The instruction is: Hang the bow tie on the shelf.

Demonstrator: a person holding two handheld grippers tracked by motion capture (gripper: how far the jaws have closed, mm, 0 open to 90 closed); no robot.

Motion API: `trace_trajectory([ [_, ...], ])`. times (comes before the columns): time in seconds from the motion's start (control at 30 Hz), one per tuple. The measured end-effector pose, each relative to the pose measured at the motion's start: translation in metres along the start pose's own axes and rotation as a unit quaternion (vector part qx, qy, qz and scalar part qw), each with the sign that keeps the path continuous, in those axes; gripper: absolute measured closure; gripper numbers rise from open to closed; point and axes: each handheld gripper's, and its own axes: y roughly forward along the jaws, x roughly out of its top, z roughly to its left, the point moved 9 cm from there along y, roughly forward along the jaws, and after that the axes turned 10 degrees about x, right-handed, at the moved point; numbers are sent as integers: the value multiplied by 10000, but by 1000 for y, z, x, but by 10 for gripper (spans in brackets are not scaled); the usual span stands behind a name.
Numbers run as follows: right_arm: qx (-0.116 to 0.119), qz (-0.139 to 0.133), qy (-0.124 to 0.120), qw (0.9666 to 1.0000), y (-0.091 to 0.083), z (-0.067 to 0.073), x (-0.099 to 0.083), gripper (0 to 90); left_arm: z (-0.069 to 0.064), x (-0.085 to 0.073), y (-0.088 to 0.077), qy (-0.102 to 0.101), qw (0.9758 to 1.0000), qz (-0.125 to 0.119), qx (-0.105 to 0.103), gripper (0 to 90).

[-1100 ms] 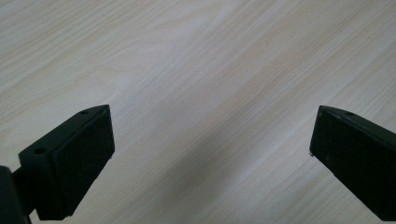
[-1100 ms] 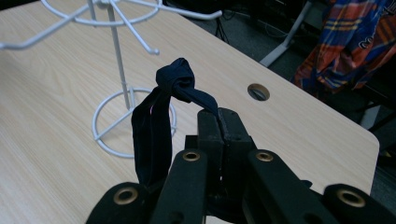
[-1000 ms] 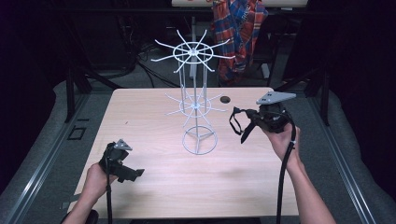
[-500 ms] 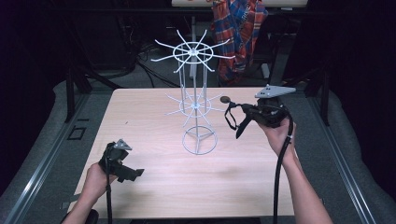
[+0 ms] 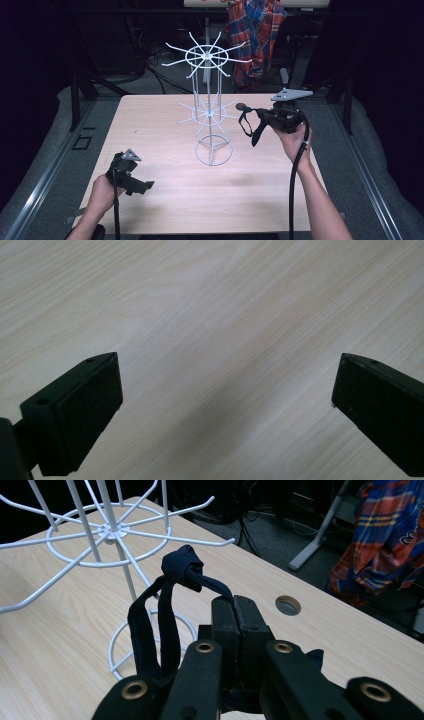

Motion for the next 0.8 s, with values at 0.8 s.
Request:
trace_trajectory([
  [0.8, 173, 164, 130, 9996, 25, 5, -7, 889, -1, 0, 1, 29, 10000, 20, 20, 0],
])
